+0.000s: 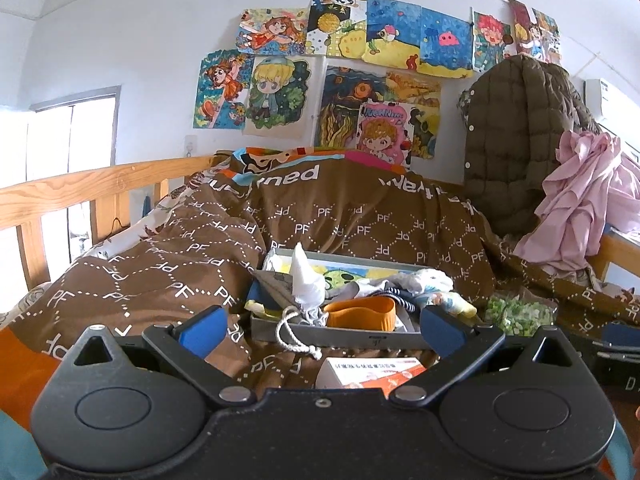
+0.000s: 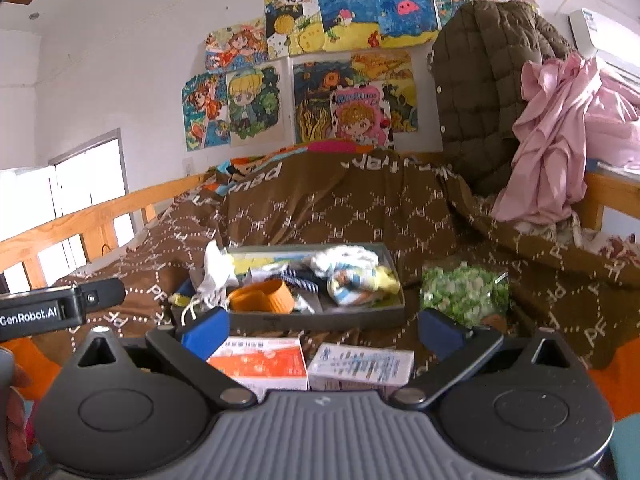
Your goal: Organize soft objects
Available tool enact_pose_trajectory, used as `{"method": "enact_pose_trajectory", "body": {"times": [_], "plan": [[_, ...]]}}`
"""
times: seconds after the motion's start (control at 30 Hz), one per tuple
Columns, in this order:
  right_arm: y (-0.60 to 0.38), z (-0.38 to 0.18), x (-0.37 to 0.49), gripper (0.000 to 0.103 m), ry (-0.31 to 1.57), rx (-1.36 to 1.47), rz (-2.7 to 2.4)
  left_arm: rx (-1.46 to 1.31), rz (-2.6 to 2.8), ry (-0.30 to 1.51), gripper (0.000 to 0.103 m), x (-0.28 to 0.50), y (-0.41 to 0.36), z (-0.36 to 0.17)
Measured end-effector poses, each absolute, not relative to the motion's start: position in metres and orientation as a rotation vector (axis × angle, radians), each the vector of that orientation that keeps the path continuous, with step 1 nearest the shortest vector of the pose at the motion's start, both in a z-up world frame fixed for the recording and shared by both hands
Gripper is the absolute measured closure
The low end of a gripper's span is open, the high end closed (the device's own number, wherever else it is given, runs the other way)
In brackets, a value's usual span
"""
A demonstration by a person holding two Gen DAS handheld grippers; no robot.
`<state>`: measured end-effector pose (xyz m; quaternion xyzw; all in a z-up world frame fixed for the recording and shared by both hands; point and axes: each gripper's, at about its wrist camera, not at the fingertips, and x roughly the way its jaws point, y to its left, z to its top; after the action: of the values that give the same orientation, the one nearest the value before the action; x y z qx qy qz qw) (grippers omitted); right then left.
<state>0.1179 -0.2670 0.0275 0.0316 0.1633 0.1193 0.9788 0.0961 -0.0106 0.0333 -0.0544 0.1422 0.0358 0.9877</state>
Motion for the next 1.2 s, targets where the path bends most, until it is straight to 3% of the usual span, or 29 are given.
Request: {"method": "enact_pose_trajectory", "body": {"times": [1.2], "plan": [[-0.257, 0.007, 0.101, 0.0, 0.42, 0.036, 0.211, -0.143, 0.18, 0.394, 0.001, 0.065, -0.005, -0.003]]}}
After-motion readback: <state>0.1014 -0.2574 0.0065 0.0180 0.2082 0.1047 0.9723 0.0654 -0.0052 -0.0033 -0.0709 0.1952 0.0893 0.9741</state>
